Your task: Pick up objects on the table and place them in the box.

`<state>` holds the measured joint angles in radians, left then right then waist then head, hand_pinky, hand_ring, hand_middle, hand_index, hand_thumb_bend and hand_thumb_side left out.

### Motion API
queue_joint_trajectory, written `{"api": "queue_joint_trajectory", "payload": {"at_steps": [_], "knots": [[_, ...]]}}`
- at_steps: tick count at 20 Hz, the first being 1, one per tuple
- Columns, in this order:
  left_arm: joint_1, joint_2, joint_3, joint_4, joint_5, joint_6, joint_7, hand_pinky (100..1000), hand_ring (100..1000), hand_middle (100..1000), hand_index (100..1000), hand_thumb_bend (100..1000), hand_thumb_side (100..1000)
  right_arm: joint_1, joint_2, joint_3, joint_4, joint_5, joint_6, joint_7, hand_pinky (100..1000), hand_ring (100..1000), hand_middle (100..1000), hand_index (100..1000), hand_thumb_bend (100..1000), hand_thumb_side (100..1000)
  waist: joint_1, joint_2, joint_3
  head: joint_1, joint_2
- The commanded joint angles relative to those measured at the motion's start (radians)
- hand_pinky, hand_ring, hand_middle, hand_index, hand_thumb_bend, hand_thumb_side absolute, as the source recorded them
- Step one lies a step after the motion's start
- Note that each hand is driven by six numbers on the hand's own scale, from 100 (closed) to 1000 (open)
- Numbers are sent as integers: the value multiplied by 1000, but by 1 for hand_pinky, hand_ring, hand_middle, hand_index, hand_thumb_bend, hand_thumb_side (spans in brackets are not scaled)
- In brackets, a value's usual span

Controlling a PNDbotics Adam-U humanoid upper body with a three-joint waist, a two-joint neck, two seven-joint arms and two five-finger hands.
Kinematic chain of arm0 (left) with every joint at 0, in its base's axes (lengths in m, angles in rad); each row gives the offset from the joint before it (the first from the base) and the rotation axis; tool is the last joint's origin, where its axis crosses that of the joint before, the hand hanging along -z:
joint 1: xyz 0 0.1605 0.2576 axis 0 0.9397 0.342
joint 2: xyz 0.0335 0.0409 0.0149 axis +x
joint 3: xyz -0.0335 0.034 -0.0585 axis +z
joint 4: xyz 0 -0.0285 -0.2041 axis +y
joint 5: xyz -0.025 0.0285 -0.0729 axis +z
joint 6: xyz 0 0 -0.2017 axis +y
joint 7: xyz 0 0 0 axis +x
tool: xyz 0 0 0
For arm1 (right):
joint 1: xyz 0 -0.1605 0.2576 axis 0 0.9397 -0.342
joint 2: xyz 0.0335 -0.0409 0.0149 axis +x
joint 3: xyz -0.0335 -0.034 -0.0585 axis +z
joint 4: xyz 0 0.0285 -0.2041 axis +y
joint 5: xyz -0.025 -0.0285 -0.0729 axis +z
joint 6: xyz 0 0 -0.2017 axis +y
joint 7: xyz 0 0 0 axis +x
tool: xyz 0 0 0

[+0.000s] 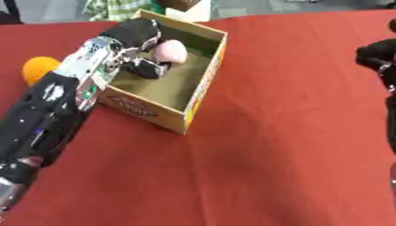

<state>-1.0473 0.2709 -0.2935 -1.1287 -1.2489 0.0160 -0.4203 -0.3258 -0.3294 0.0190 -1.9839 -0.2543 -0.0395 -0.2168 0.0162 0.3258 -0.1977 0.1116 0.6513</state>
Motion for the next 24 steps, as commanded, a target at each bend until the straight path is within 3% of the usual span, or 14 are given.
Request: {"api": "queue_joint_trajectory", "payload": {"at_steps": [1, 4, 5, 7, 8, 9, 10, 12, 15, 17, 24], "knots": [[-21, -1, 2, 13, -44, 11, -23, 378, 514, 513, 581, 100, 269, -10, -10, -4, -16, -5, -2, 2, 737, 672, 554, 794, 100, 954, -4, -18, -1, 0, -3], [-22, -5, 5, 21, -72, 31, -54, 410, 560, 573, 684, 100, 250, -8, -9, -4, -16, -4, -1, 2, 737, 673, 553, 793, 100, 954, -4, -18, -1, 0, -1], [-22, -5, 7, 20, -79, 37, -65, 458, 622, 663, 797, 100, 349, -8, -9, -4, -16, -4, -1, 2, 737, 673, 553, 793, 100, 953, -5, -19, -1, 0, -1], [-24, -5, 9, 11, -90, 48, -87, 541, 719, 761, 912, 100, 658, -7, -8, -5, -16, -3, -1, 2, 737, 673, 553, 793, 100, 951, -5, -19, -1, 0, -1], [-25, -3, 10, 4, -97, 49, -95, 576, 756, 799, 948, 100, 770, -6, -8, -5, -16, -3, -1, 2, 737, 673, 553, 793, 100, 951, -5, -20, -1, 0, -1], [-26, -1, 11, -3, -107, 49, -101, 632, 799, 838, 983, 299, 899, -5, -7, -5, -16, -3, 0, 2, 737, 673, 553, 793, 100, 951, -5, -20, -1, 0, -1], [-28, 0, 15, -10, -115, 50, -104, 694, 843, 877, 1000, 407, 965, -5, -6, -5, -16, -3, 0, 1, 737, 673, 553, 793, 100, 952, -5, -21, -1, 0, -2], [-29, 4, 23, -21, -125, 55, -105, 803, 910, 929, 1000, 456, 1000, -4, -5, -6, -16, -4, 0, 1, 737, 673, 553, 793, 100, 952, -5, -22, -2, 0, -2], [-30, 7, 31, -27, -126, 61, -105, 811, 914, 933, 1000, 453, 1000, -4, -4, -5, -16, -5, 0, 0, 737, 673, 553, 793, 100, 952, -5, -24, -3, 0, -2], [-34, 18, 51, -33, -99, 70, -100, 856, 949, 950, 1000, 400, 1000, -3, -4, -8, -16, -5, 0, -2, 736, 673, 553, 793, 100, 950, -4, -27, -3, -4, -1], [-32, 104, 112, -161, 242, 109, -105, 797, 917, 898, 998, 255, 1000, -1, -11, -16, -16, -4, -5, -11, 736, 672, 553, 792, 100, 950, 3, -29, 7, -20, 6]]}}
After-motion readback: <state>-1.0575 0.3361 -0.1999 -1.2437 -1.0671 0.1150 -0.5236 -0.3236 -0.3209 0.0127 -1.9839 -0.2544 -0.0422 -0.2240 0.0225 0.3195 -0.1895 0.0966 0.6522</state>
